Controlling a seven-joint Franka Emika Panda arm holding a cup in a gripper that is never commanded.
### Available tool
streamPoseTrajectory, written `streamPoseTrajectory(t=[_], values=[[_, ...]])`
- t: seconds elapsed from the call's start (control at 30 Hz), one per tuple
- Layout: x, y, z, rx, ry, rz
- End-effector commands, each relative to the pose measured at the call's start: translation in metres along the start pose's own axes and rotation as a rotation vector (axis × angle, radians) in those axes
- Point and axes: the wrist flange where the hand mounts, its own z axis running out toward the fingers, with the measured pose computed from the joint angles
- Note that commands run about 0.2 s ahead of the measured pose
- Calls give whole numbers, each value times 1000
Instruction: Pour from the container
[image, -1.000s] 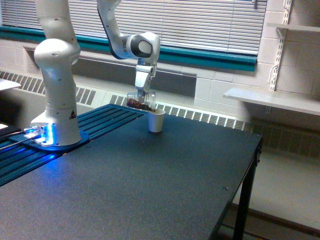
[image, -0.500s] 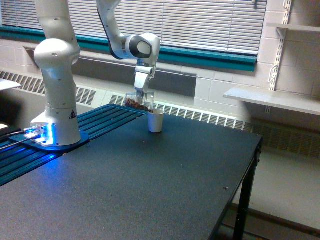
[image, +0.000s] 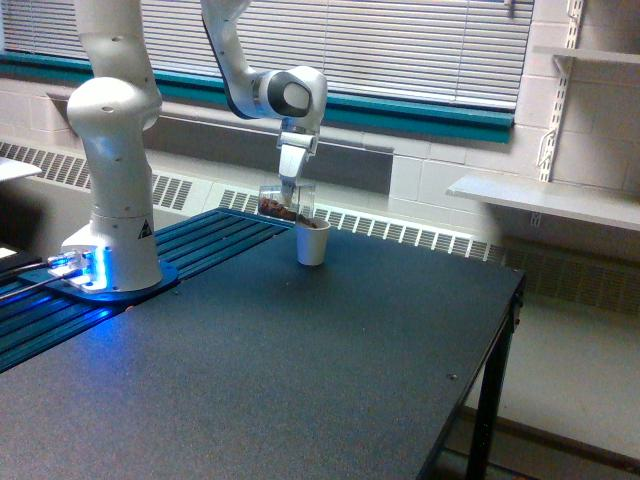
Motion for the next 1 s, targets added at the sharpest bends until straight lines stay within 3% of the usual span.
streamPoseTrajectory(t=[0.03,0.43,1.0], values=[[6,-5,-2,-6,-3,-29],[2,-3,6,-30,-29,-59],[10,-6,2,-30,-31,-87]])
